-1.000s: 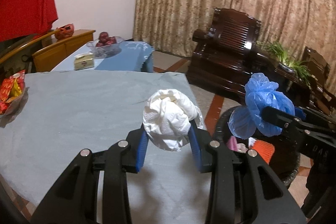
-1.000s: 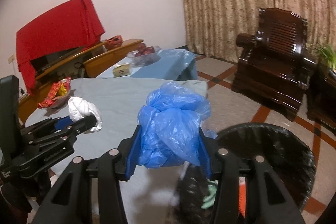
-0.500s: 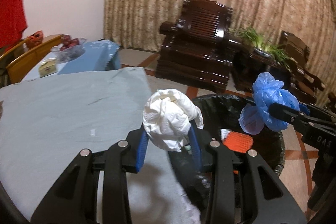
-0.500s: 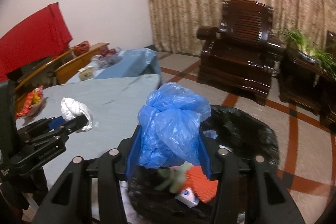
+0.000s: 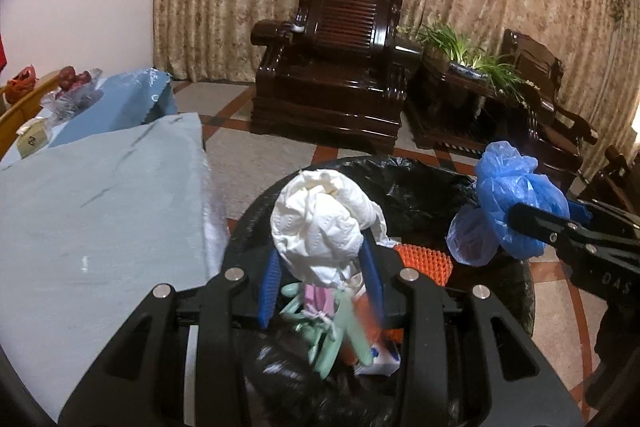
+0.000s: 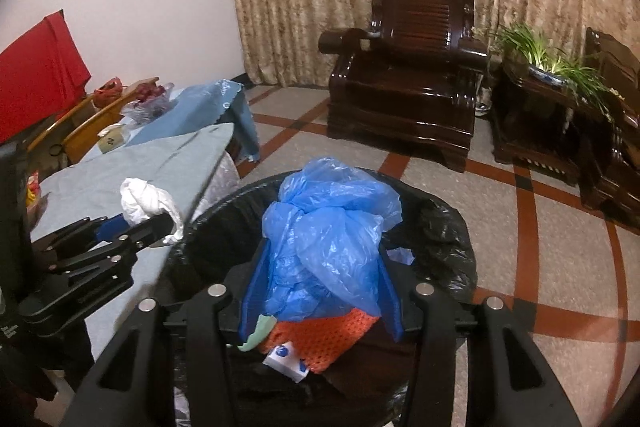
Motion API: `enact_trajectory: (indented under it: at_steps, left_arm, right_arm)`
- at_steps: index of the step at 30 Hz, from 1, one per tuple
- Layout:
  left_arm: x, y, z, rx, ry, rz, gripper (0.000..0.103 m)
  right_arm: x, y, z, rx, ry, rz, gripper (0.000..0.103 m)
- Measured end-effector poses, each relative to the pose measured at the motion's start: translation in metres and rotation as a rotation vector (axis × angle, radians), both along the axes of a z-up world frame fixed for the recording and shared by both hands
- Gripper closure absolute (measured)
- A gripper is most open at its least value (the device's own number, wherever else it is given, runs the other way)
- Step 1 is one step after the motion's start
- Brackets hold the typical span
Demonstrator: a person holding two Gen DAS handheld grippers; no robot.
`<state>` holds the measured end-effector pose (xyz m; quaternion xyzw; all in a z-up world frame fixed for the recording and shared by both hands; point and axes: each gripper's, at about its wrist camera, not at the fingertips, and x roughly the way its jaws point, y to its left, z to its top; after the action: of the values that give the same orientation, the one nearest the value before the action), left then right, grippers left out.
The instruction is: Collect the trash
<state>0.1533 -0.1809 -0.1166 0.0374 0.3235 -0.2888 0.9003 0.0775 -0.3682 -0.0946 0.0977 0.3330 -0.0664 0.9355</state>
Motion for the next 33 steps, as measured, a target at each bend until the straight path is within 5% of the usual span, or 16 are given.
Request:
enact_trajectory:
  at_steps: [5,7,9,18,33]
  left_arm:
    - [0.012,-0.012,-0.011,0.001,0.02,-0.006,0.067]
    - [0.017,-0.014,-0.016,-0.006,0.041,-0.013,0.051]
    - [0.022,-0.015,-0.023,-0.007,0.083,-0.026,0.033]
    - [0.003,0.011,-0.035,0.024,0.119,-0.056,0.019]
    - [-0.05,0.084,0.035,0.018,-0.029,0.076,0.01]
  right_arm:
    - [0.011,-0.009,-0.012,0.001,0.016,-0.011,0.053]
    - [0.014,-0.012,-0.016,-0.006,0.029,-0.014,0.049]
    - [0.014,-0.016,-0.022,-0.015,0.037,-0.025,0.035]
    - [-0.001,-0.017,-0.02,-0.011,0.03,-0.043,0.008]
    - [-0.028,0.039,0.037,-0.018,-0.068,0.048,0.006]
